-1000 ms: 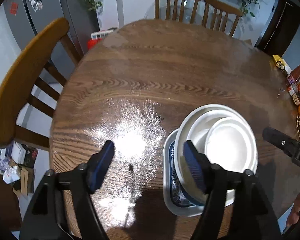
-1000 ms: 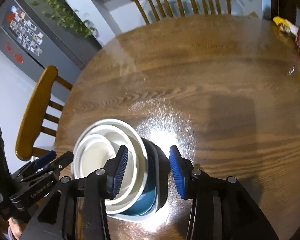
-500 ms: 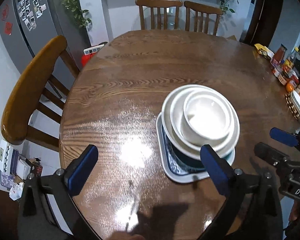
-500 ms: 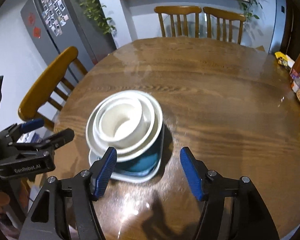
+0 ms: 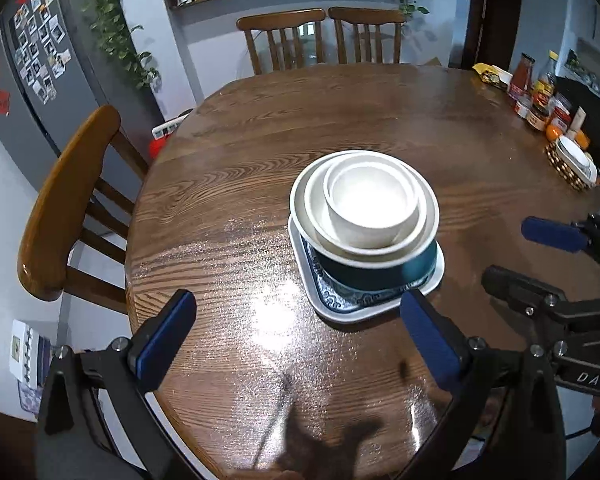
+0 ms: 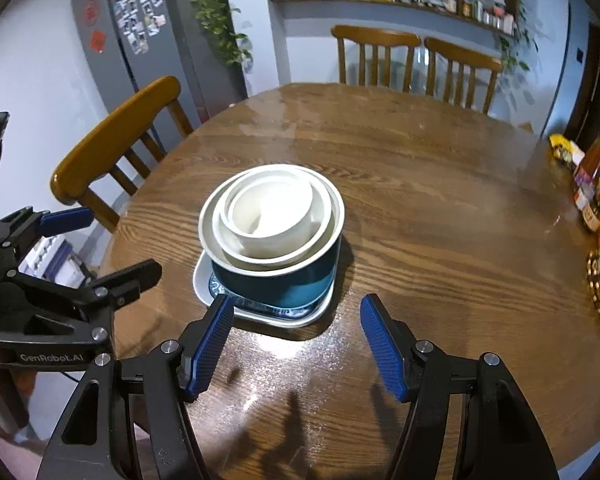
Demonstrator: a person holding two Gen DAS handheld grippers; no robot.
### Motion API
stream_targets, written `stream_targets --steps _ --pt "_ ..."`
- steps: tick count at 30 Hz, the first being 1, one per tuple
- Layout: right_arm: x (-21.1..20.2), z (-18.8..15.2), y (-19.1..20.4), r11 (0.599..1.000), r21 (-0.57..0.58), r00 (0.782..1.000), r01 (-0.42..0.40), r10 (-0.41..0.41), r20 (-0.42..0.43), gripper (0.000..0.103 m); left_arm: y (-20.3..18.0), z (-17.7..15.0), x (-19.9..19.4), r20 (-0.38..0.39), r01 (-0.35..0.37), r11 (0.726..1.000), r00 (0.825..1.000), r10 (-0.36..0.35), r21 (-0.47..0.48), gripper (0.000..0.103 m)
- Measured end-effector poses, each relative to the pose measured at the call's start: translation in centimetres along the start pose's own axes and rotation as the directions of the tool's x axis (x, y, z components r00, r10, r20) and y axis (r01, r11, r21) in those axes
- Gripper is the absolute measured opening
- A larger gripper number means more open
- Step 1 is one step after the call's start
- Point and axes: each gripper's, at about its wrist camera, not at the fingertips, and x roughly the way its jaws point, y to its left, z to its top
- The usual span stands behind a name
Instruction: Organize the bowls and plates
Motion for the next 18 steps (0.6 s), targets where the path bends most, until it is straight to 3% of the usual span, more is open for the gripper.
stream_targets --steps 6,18 --pt "0.4 -1.2 0.9 0.998 -0.054 1.000 -0.019 0.020 0.006 0.067 -0.4 -1.3 0.0 0.019 0.013 0.999 1.000 -0.014 0.037 0.102" --pt "-0.1 -1.8 0.6 0.999 -0.035 1.000 -0.017 0.017 0.013 0.067 -1.1 -2.0 0.3 0.004 0.037 0.998 0.999 -0.037 0.054 0.102"
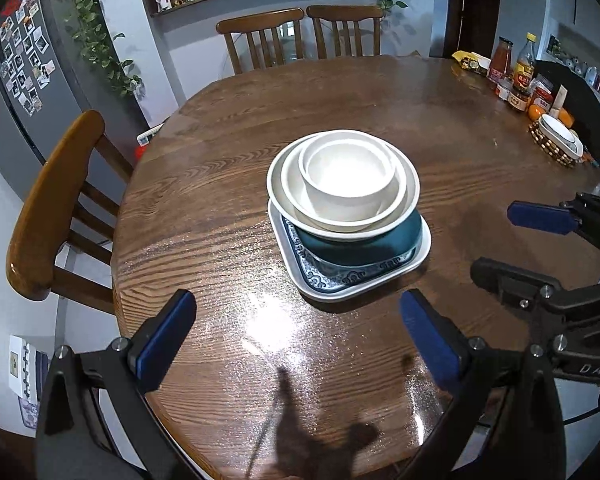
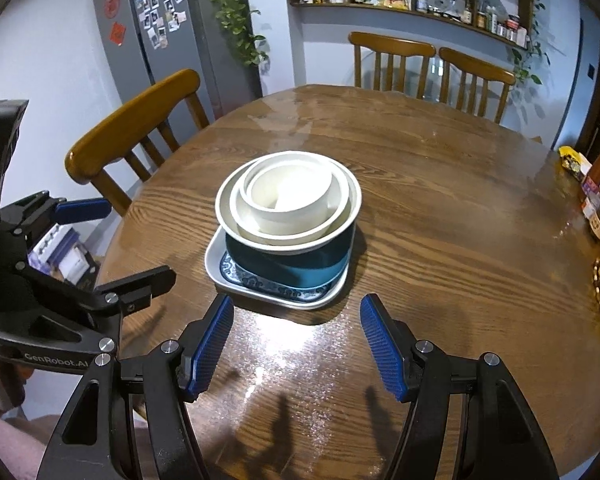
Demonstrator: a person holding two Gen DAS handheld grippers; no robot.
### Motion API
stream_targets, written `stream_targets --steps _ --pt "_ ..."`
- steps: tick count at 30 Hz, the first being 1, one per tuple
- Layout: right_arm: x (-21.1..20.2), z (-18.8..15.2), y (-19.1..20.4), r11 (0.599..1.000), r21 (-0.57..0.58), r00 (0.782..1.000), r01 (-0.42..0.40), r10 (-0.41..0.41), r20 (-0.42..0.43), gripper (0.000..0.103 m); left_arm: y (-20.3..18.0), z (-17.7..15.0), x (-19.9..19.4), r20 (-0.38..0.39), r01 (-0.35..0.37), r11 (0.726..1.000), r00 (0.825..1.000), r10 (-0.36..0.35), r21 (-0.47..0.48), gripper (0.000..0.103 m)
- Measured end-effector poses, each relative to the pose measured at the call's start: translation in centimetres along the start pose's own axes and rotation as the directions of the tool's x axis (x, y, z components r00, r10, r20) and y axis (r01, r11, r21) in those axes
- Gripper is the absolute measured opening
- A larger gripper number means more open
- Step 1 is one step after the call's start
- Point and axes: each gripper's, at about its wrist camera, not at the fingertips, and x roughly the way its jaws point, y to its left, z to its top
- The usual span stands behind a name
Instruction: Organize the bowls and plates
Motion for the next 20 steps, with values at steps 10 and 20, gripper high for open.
stream_targets --steps 10,20 --pt "0.10 -0.02 -0.08 1.000 0.007 1.000 -0.002 0.002 -0.002 0.067 -0.11 0.00 0.08 -0.001 0.005 1.000 1.000 -0.005 0.007 0.102" --pt "0.40 0.04 -0.09 1.000 0.007 1.000 -0.004 0.004 -0.008 0.067 0.00 -0.06 0.32 -0.010 0.009 1.000 1.000 -0.009 0.000 0.102"
